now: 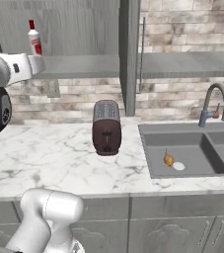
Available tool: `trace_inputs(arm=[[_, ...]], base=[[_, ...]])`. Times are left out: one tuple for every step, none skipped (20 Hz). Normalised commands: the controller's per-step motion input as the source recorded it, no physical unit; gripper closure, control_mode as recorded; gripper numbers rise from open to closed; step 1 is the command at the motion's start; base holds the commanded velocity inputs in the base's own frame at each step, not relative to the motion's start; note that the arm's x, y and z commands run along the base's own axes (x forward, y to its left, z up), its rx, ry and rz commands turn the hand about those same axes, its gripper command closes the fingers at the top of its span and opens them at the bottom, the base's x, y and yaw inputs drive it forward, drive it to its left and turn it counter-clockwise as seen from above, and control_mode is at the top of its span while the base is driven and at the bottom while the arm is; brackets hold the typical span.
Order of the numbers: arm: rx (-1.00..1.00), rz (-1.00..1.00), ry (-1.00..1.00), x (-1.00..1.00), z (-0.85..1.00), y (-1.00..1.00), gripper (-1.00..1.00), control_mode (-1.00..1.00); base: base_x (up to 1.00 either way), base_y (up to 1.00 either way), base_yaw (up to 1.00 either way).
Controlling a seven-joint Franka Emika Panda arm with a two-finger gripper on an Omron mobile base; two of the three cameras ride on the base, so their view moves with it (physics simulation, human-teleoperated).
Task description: Open the cabinet directly in front. Then move the liquor and the mug to the dining counter with the jar on it.
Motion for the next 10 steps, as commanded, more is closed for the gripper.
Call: trace_inputs(arm=[[0.07, -0.05, -0.25, 0.0, 0.52, 0.0, -1.0, -1.0], [0.08, -0.03, -0.22, 0.0, 0.42, 0.0, -1.0, -1.0], [0.05, 0.0, -0.02, 0.0, 0.0, 0.0, -1.0, -1.0], [0.02, 0.0, -0.02, 0.0, 0.0, 0.0, -1.0, -1.0], [0.0, 0.0, -0.05, 0.0, 0.0, 0.0, -1.0, -1.0], [0.0, 0.0, 0.0, 0.06, 0.01, 0.28, -1.0, -1.0], [0.0, -0.03, 0.0, 0.21, 0.05, 0.47, -1.0, -1.0], [-0.07, -0.06, 0.05, 0.35, 0.04, 0.7, -1.0, -1.0], [-0.1, -0.06, 0.14, 0.48, 0.09, 0.71, -1.0, -1.0], [-0.12, -0.07, 0.19, 0.52, 0.13, 0.71, -1.0, -1.0]], base=[[0.0, 0.0, 0.0], [0.0, 0.0, 0.0], [0.0, 0.0, 0.0], [0.0, 0.0, 0.0], [0.0, 0.0, 0.0], [0.0, 0.0, 0.0], [0.0, 0.0, 0.0], [0.0, 0.0, 0.0], [0.0, 0.0, 0.0], [0.0, 0.0, 0.0]])
